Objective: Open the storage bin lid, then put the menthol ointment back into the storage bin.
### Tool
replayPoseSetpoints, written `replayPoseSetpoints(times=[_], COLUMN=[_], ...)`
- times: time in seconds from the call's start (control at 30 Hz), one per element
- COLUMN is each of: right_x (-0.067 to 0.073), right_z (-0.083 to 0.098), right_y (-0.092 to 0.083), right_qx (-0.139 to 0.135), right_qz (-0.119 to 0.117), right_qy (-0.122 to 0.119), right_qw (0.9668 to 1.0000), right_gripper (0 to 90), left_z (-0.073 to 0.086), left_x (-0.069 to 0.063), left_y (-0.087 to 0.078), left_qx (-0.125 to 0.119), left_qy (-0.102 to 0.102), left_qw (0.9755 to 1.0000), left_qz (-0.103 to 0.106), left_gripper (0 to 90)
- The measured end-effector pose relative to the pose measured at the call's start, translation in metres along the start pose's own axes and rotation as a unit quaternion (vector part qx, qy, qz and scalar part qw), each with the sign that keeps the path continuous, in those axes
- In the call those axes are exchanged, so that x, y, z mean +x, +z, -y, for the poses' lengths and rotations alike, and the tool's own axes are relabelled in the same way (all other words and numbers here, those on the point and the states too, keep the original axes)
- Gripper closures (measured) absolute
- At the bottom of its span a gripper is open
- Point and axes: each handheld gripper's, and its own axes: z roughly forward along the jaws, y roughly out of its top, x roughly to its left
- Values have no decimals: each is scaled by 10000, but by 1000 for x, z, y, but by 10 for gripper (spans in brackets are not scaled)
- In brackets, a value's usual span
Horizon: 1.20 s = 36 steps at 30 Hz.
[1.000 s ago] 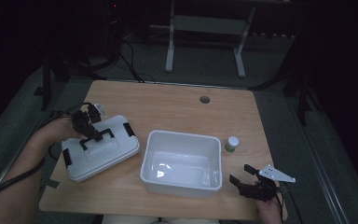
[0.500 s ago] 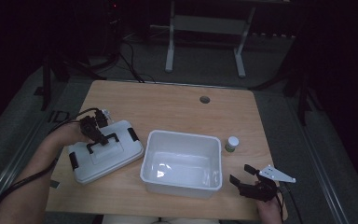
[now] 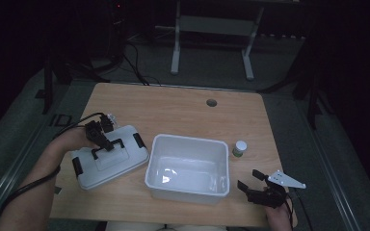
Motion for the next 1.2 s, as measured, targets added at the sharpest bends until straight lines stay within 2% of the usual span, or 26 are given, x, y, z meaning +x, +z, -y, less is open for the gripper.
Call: replayPoseSetpoints(times=[0.1,0.17,0.2,0.23,0.27,0.3,0.43,0.5,0.57,0.67,0.9,1.03,1.2], right_x=[-2,-4,-5,-6,-7,-9,-16,-21,-26,-32,-48,-53,-55], right_z=[0,-1,-1,-3,-5,-8,-21,-27,-32,-37,-45,-50,-60], right_y=[-2,-4,-5,-7,-8,-11,-17,-20,-19,-14,-2,5,13], right_qx=[-27,-38,-41,-1,26,57,360,441,694,1140,1814,2191,2643], right_qz=[8,27,-7,-33,-41,-86,-150,-353,-439,-530,-517,-465,-433], right_qy=[-21,-48,-21,-29,-50,-36,-133,-190,-297,-476,-700,-957,-1288], right_qw=[10000,10000,10000,10000,10000,9999,9992,9982,9962,9909,9796,9699,9548], right_gripper=[142,142,142,142,142,142,128,121,123,139,141,141,146], left_z=[1,2,3,4,4,5,6,7,8,10,13,13,13], left_x=[2,3,3,3,3,3,3,3,3,3,4,3,3], left_y=[0,-1,-2,-3,-5,-7,-10,-10,-11,-11,-13,-15,-17], left_qx=[2,-45,-79,-123,-161,-187,-224,-232,-208,-211,-213,-226,-212], left_qy=[-159,-260,-281,-286,-338,-334,-375,-383,-399,-396,-367,-385,-354], left_qw=[9997,9995,9993,9991,9990,9990,9990,9990,9990,9990,9991,9990,9991], left_qz=[-188,-191,-230,-282,-254,-235,-119,-79,-76,-42,-21,-29,1], left_gripper=[556,494,412,375,369,316,294,288,286,287,287,287,287])
